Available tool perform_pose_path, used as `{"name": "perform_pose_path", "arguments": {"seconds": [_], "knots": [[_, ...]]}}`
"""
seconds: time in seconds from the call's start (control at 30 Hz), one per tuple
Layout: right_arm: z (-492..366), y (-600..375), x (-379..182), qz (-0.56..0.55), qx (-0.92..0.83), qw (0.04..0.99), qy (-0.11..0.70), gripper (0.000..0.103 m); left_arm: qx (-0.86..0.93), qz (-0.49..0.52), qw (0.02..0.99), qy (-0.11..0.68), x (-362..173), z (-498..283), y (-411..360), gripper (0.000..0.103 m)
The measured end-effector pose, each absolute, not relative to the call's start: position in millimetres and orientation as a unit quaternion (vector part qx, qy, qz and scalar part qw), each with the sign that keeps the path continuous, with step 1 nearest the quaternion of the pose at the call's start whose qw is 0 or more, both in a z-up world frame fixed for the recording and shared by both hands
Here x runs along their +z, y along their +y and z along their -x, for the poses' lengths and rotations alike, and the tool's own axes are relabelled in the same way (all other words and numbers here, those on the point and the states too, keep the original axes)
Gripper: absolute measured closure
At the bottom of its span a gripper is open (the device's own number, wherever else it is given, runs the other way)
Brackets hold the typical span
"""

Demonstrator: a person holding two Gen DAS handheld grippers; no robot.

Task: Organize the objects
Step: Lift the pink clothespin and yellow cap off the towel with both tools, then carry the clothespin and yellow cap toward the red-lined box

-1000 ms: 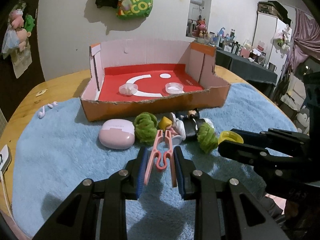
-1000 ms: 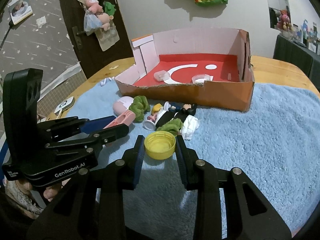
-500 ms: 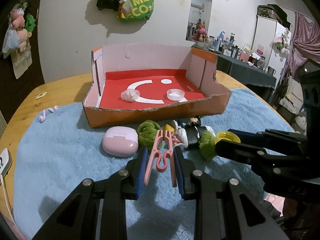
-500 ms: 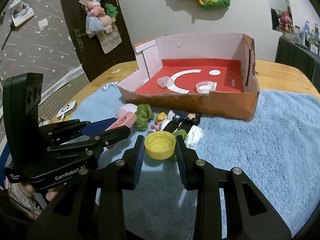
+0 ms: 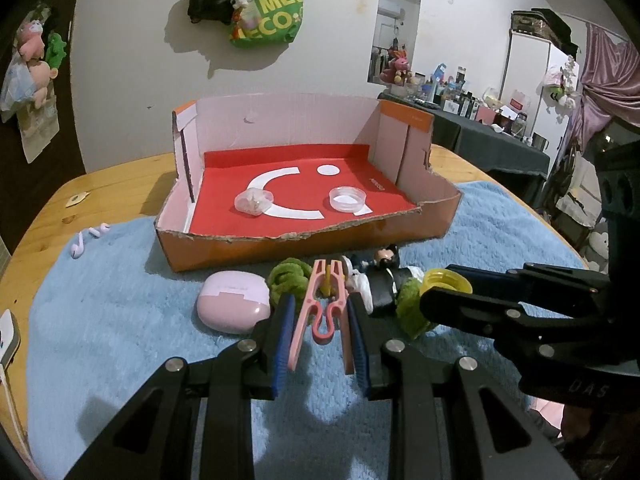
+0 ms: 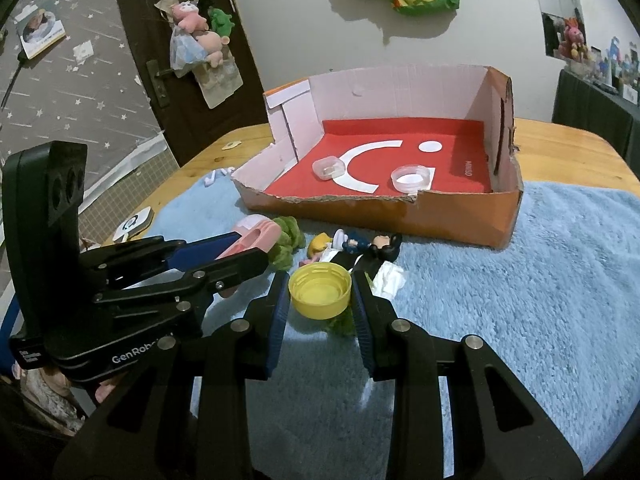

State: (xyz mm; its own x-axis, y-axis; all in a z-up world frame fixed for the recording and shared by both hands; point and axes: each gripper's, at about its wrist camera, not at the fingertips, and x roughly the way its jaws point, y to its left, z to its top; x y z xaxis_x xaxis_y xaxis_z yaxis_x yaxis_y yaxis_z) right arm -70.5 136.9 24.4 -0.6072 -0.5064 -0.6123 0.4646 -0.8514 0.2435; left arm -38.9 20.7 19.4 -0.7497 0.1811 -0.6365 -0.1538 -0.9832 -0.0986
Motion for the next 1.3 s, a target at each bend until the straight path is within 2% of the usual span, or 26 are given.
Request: {"name": "perform_pose_path", "arguments": {"seconds": [1.3], "knots": [[104, 137, 33, -0.352, -0.897, 0.265, -0.03, 0.074, 0.938, 0.334, 0.096, -0.01, 34, 71, 28, 0.075]]}}
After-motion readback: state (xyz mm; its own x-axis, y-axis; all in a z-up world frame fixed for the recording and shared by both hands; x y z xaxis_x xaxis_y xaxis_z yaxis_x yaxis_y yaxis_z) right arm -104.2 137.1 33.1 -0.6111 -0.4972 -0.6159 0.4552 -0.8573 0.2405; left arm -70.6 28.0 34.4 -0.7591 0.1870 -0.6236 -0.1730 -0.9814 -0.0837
